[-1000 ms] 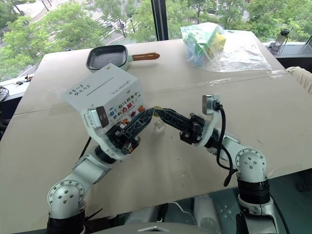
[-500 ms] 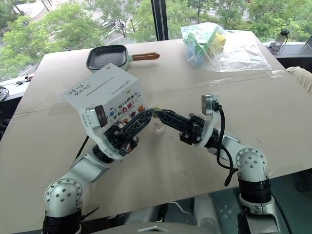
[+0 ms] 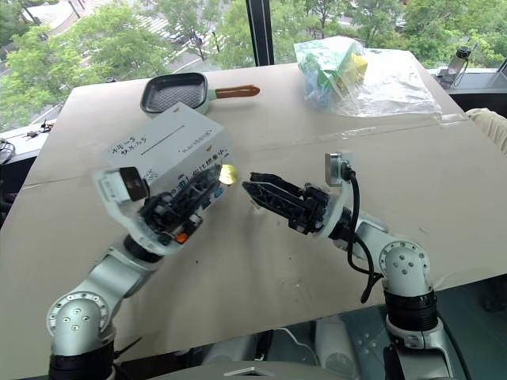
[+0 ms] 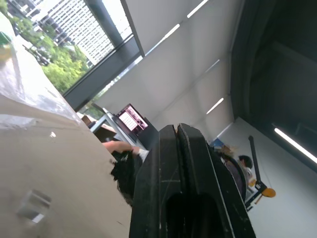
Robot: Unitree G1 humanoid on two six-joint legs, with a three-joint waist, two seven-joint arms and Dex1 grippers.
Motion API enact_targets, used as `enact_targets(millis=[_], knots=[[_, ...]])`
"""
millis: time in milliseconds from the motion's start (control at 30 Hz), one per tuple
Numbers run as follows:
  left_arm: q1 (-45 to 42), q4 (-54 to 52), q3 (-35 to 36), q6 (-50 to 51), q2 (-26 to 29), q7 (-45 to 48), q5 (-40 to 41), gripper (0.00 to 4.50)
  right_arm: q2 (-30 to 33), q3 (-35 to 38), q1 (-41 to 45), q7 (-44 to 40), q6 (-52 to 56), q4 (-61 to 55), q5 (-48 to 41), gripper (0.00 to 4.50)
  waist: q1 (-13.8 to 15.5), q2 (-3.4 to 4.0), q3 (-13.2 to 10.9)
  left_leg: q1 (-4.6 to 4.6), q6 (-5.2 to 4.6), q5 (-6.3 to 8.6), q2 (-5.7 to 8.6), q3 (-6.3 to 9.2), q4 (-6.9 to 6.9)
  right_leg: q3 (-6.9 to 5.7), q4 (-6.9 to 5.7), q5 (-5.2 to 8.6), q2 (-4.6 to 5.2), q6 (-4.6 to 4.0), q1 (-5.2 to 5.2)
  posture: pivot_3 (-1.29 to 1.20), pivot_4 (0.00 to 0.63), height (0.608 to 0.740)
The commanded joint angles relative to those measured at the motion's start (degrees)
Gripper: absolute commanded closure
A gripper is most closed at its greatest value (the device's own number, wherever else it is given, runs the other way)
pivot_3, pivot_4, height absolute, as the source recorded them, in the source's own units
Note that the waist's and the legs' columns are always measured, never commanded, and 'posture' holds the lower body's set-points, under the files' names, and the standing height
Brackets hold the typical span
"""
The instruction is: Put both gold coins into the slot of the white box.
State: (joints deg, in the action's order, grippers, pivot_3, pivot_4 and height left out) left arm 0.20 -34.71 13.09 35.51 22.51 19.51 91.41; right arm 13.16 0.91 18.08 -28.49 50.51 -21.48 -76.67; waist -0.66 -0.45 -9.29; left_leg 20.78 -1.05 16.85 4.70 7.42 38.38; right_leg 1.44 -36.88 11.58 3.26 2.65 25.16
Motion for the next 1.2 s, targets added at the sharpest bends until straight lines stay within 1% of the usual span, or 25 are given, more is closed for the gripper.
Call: enact_targets(millis=[33,67,167,233,267,367,433,467,533,633,700,800,900,1067,1200], knots=[[-3.6,-1.3,5.3,-0.8,5.5,-1.1,3.2,4.5,1.9,2.0,1.2,-2.1,-2.8,-0.5,2.8,1.09,0.0,0.0,0.0,-0.01,0.0,0.0,0.01,-0.02,0.0,0.01,0.0,0.0,0.0,0.0,0.0,0.0,0.15,0.721],[-5.2,-1.0,6.3,-0.5,7.6,-1.4,3.2,4.5,2.8,2.2,1.7,-2.8,-3.7,-0.1,4.8,1.09,0.0,-0.04,0.0,0.0,0.0,0.0,0.01,-0.01,0.0,0.0,0.0,0.0,-0.01,0.0,0.0,0.0,0.15,0.721],[-12.2,3.3,9.0,0.7,16.3,-1.5,-1.0,4.5,7.1,0.1,4.8,-6.6,-10.3,1.4,17.0,1.09,0.1,-0.03,0.0,0.03,0.01,-0.01,0.01,0.05,0.01,-0.12,0.01,0.0,-0.1,0.0,-0.01,0.0,0.15,0.721],[-15.7,6.4,10.1,1.4,20.8,-0.4,-3.8,4.5,9.2,-1.8,6.6,-9.0,-14.7,2.3,24.2,1.09,-0.1,-0.02,0.0,-0.01,0.01,-0.01,0.03,-0.01,0.01,-0.1,0.01,0.0,-0.23,0.01,-0.02,0.0,0.15,0.721],[-16.9,7.6,10.4,1.7,22.5,0.4,-5.0,4.5,9.7,-2.4,7.2,-9.9,-16.2,2.7,26.6,1.09,-0.2,-0.02,0.0,-0.02,0.02,-0.01,0.03,-0.03,-0.01,-0.06,0.01,0.01,-0.24,0.01,-0.02,0.0,0.15,0.721],[-24.1,14.3,11.6,4.6,31.8,7.4,-8.6,4.5,10.8,-2.7,11.9,-12.0,-19.7,3.1,31.3,1.09,-0.4,-0.18,-0.2,0.0,0.03,-0.02,0.01,-0.1,-0.04,0.02,0.01,0.01,-0.28,0.02,0.07,0.0,0.15,0.721],[-26.5,18.1,10.7,4.7,36.0,11.8,-13.9,4.5,11.1,-3.0,14.0,-12.9,-21.0,2.7,33.4,1.09,-0.4,-0.16,-0.2,0.37,0.06,-0.03,-0.01,-0.09,-0.05,0.04,-0.08,0.0,-0.32,0.01,0.47,0.0,0.15,0.721],[-26.9,19.7,9.8,4.4,37.3,13.4,-16.9,4.5,11.1,-3.3,14.6,-13.1,-21.3,2.4,34.3,1.09,-0.4,-0.16,-0.2,0.36,0.06,-0.03,0.0,-0.13,-0.09,0.07,-0.08,0.0,-0.27,0.01,0.5,0.0,0.15,0.721],[-27.5,22.0,8.7,3.8,38.5,16.2,-21.4,4.5,10.9,-3.6,15.3,-13.1,-21.4,2.1,35.5,1.09,-0.4,-0.14,-0.2,0.36,0.05,-0.03,0.0,-0.13,-0.18,0.09,0.02,0.0,-0.14,0.01,0.5,0.0,0.15,0.721],[-25.9,27.6,5.4,0.5,40.8,23.4,-31.9,4.5,10.1,-4.6,17.3,-11.7,-20.3,-0.4,36.3,1.09,-0.3,-0.13,-0.2,0.5,0.06,-0.02,-0.01,-0.02,-0.25,0.03,0.12,0.01,-0.08,0.01,0.6,0.0,0.15,0.721],[-25.4,30.4,4.4,-1.2,41.0,27.0,-36.3,4.5,10.7,-5.7,18.0,-11.0,-18.7,-2.2,37.2,1.09,-0.4,-0.11,-0.2,0.55,0.06,-0.02,0.0,-0.05,-0.28,0.09,0.1,0.01,-0.07,0.01,0.73,0.0,0.15,0.721],[-26.0,33.6,4.1,-2.6,40.4,30.9,-40.0,4.5,11.7,-6.7,18.5,-8.6,-14.8,-4.5,37.8,1.09,-0.4,-0.13,-0.2,0.82,0.06,-0.02,0.0,0.07,-0.21,-0.02,0.08,0.0,-0.03,0.01,0.95,0.0,0.15,0.721],[-26.2,36.3,3.9,-3.5,40.3,33.8,-43.3,4.5,11.4,-7.3,18.2,-7.7,-13.3,-5.6,38.1,1.09,-0.3,-0.13,-0.2,1.02,0.06,-0.02,0.02,0.18,-0.08,-0.18,0.08,0.0,0.03,0.01,1.02,0.0,0.15,0.721],[-26.6,39.4,2.8,-5.1,39.4,37.0,-48.3,4.5,11.1,-8.3,16.8,-7.8,-13.2,-5.9,39.1,1.09,-0.3,-0.13,-0.2,1.04,0.06,-0.02,0.06,0.19,-0.08,-0.2,0.08,0.0,0.08,0.01,1.03,0.0,0.15,0.721],[-28.1,40.3,2.4,-3.9,37.9,38.3,-49.9,4.5,10.6,-8.6,16.0,-7.7,-13.6,-6.1,39.4,1.09,-0.3,-0.14,-0.2,1.04,0.06,-0.02,0.06,0.2,-0.06,-0.22,0.04,0.0,0.08,0.01,1.02,0.0,0.15,0.721]])
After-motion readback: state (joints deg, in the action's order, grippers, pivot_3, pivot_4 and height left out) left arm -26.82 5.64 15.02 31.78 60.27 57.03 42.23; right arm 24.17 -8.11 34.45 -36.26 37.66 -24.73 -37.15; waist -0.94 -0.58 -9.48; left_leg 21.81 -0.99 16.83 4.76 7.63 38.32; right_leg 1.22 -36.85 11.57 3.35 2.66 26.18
